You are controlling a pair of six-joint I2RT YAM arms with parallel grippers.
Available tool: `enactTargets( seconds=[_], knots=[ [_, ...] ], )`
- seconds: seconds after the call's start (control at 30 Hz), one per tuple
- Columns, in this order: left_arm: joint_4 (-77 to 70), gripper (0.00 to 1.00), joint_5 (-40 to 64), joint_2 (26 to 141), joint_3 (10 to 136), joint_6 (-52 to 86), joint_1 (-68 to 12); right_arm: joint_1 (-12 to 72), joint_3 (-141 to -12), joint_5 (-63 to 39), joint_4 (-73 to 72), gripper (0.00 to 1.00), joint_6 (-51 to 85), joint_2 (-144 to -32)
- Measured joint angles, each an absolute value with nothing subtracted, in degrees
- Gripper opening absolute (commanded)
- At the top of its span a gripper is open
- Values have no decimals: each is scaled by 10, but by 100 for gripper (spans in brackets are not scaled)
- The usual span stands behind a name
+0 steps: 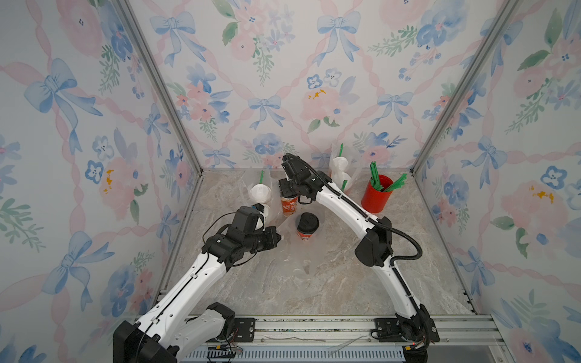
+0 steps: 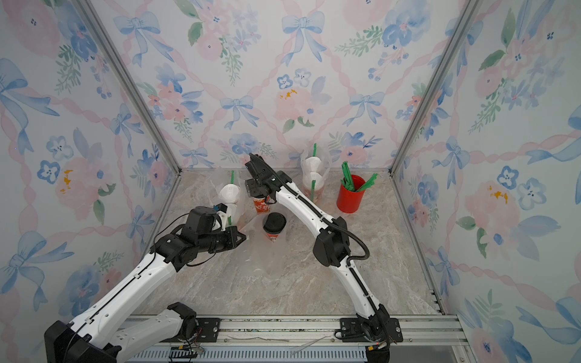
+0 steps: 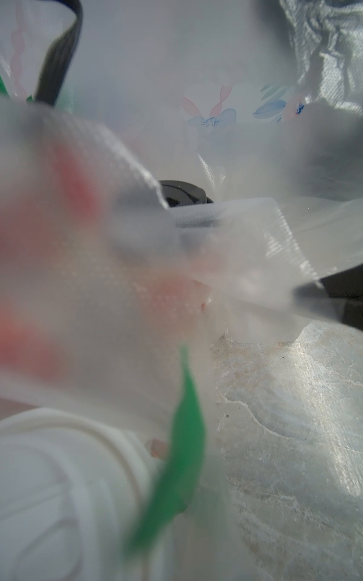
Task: Pack milk tea into plastic carrier bags
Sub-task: Pick up the milk tea cup at the center of the board, then place the milk tea cup in the plastic carrier bag.
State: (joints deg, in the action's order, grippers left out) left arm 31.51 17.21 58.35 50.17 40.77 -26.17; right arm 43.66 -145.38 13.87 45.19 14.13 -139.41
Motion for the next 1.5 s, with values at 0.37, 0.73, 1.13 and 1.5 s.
enactTargets(
  seconds=[0.37,0.73,1.13,1.5],
  knots=[
    [315,23,174,583,504,415,-262,441,-1450,143,459,72,145,-1389],
    [315,33,180,581,512,420,-262,444,-1441,150,510,68,145,-1318],
    [315,37,194,556,512,423,-262,467,-1473,153,598,65,150,-1209],
    [315,40,194,542,512,427,-283,528,-1474,171,655,64,162,-1121]
  ],
)
